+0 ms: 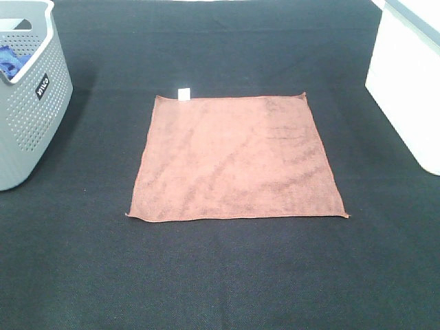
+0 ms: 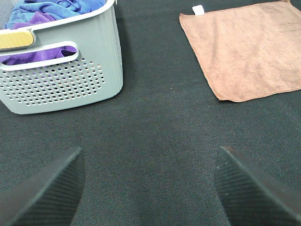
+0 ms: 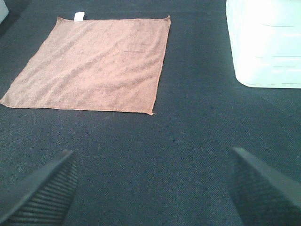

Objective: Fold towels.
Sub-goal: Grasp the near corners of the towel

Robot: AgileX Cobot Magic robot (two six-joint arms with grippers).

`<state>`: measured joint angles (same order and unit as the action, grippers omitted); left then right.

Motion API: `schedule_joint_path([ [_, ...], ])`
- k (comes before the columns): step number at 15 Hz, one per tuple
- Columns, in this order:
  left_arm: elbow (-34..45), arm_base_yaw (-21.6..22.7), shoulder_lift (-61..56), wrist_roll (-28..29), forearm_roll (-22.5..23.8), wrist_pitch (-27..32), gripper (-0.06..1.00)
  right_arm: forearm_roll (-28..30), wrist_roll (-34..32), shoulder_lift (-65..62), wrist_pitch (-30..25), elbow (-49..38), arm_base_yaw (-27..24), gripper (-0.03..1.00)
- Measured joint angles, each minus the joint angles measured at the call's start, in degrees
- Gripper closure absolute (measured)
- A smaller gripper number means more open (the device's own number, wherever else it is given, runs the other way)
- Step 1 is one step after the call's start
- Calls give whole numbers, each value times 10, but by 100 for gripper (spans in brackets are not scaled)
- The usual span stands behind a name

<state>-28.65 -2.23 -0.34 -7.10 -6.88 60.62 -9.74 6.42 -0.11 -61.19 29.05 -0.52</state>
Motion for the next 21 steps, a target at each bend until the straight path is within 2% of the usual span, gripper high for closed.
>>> schedule_joint_path([
  [21,0,0,0,0,0,0,21,0,0,0,0,0,0,16],
])
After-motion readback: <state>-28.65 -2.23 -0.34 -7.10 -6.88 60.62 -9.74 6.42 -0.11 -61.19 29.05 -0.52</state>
